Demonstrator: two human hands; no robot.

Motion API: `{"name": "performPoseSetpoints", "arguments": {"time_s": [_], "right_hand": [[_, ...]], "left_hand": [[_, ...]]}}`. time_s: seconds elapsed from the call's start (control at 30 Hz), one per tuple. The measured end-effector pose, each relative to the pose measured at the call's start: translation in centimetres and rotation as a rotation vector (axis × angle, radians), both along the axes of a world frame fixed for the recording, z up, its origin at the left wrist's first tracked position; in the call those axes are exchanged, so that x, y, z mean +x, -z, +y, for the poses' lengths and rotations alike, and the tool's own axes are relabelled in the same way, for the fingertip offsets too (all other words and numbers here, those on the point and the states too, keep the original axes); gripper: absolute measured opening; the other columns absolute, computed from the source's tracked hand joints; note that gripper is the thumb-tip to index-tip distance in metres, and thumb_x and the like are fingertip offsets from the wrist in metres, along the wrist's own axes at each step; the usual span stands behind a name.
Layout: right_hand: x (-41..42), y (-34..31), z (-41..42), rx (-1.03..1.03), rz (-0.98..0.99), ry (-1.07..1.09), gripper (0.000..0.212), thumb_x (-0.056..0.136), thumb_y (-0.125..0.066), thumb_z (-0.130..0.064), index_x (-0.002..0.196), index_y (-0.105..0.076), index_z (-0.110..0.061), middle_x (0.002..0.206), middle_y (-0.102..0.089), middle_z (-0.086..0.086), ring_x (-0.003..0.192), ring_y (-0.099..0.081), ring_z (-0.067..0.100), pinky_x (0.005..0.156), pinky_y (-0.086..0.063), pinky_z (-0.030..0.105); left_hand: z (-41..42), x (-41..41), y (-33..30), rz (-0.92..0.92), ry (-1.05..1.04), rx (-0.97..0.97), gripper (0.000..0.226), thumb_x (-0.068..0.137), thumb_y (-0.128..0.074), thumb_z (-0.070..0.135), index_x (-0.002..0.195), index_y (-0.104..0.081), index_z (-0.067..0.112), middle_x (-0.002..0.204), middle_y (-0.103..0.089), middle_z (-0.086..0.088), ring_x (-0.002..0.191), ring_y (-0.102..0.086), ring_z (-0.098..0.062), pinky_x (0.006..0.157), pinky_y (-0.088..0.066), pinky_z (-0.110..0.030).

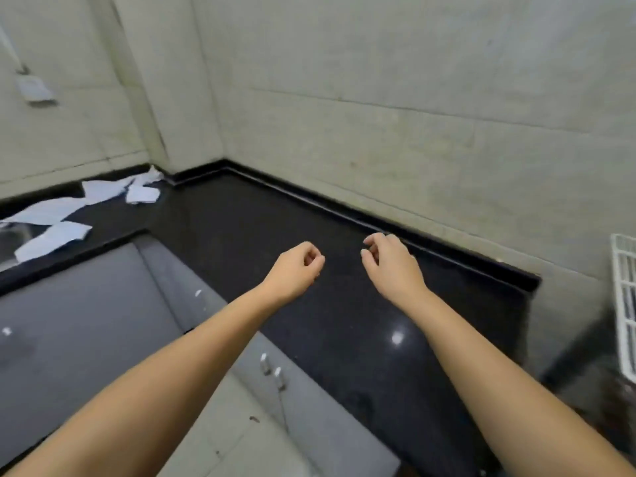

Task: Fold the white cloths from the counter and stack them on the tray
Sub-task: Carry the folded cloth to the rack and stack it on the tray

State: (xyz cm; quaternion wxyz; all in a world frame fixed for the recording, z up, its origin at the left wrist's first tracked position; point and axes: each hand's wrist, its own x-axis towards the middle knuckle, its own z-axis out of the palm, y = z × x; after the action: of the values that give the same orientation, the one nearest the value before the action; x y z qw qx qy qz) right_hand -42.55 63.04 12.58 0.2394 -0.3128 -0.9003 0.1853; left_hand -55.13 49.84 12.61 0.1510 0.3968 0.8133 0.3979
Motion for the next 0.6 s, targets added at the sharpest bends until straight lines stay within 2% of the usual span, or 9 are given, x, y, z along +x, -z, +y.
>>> {"name": "performPoseSetpoints", "arguments": {"time_s": [0.13, 0.27, 0.33, 0.47, 0.6], "right_hand": [[-9.5, 3.5, -6.6, 0.012, -0.12, -0.15, 0.032, 0.098, -0.042, -0.033, 0.124, -0.052, -0.018, 0.122, -0.053, 0.004, 0.114, -0.051, 0.022, 0.094, -0.041, 0.041], [-16.9, 7.0, -10.7, -0.004, -0.23, -0.269, 0.033, 0.098, -0.041, -0.034, 0.125, -0.051, -0.018, 0.127, -0.052, 0.003, 0.116, -0.049, 0.023, 0.094, -0.04, 0.04], [-20.2, 8.4, -11.7, 0.018, -0.275, -0.325, 0.034, 0.098, -0.041, -0.034, 0.126, -0.05, -0.018, 0.128, -0.052, 0.003, 0.117, -0.048, 0.024, 0.094, -0.04, 0.04], [-27.5, 10.1, -12.2, 0.044, -0.345, -0.41, 0.035, 0.099, -0.04, -0.035, 0.128, -0.048, -0.019, 0.13, -0.05, 0.003, 0.118, -0.047, 0.023, 0.094, -0.039, 0.039], [-35.6, 10.5, -11.9, 0.052, -0.387, -0.504, 0.036, 0.099, -0.038, -0.035, 0.13, -0.047, -0.019, 0.13, -0.05, 0.002, 0.118, -0.047, 0.021, 0.096, -0.039, 0.037]], "left_hand": [[-8.7, -7.8, 2.5, 0.124, -0.176, -0.146, 0.016, 0.094, -0.047, 0.026, 0.093, -0.058, 0.014, 0.08, -0.062, 0.0, 0.074, -0.059, -0.019, 0.072, -0.049, -0.035], [-14.2, -13.6, 6.0, 0.114, -0.298, -0.225, 0.014, 0.095, -0.047, 0.024, 0.092, -0.055, 0.014, 0.082, -0.058, 0.0, 0.079, -0.056, -0.021, 0.072, -0.043, -0.032], [-15.8, -16.1, 7.6, 0.077, -0.345, -0.259, 0.016, 0.095, -0.048, 0.023, 0.095, -0.057, 0.011, 0.085, -0.059, -0.002, 0.081, -0.055, -0.02, 0.072, -0.042, -0.03], [-17.2, -22.3, 9.6, 0.024, -0.408, -0.308, 0.02, 0.094, -0.049, 0.024, 0.103, -0.06, 0.01, 0.099, -0.066, -0.006, 0.093, -0.06, -0.024, 0.081, -0.047, -0.033], [-17.8, -29.5, 9.8, -0.002, -0.509, -0.314, 0.02, 0.094, -0.049, 0.022, 0.104, -0.06, 0.009, 0.1, -0.066, -0.007, 0.094, -0.061, -0.024, 0.08, -0.046, -0.03]]}}
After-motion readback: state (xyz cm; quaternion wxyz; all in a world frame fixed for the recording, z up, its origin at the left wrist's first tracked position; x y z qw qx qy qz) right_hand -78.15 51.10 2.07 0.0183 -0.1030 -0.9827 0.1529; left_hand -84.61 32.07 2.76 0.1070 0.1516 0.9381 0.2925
